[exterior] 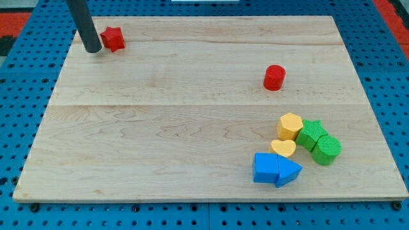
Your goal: Place the red circle to the right of the red star
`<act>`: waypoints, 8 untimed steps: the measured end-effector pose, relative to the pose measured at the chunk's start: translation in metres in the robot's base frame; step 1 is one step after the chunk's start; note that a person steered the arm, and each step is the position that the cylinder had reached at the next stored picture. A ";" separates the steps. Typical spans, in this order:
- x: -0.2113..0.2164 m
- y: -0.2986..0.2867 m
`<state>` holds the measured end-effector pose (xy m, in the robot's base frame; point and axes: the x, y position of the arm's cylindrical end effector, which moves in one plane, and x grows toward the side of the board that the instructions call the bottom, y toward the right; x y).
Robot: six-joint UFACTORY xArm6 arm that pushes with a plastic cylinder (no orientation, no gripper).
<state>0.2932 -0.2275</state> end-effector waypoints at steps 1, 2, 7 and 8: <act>-0.013 0.015; -0.011 0.038; 0.110 0.372; 0.104 0.416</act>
<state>0.3971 0.1882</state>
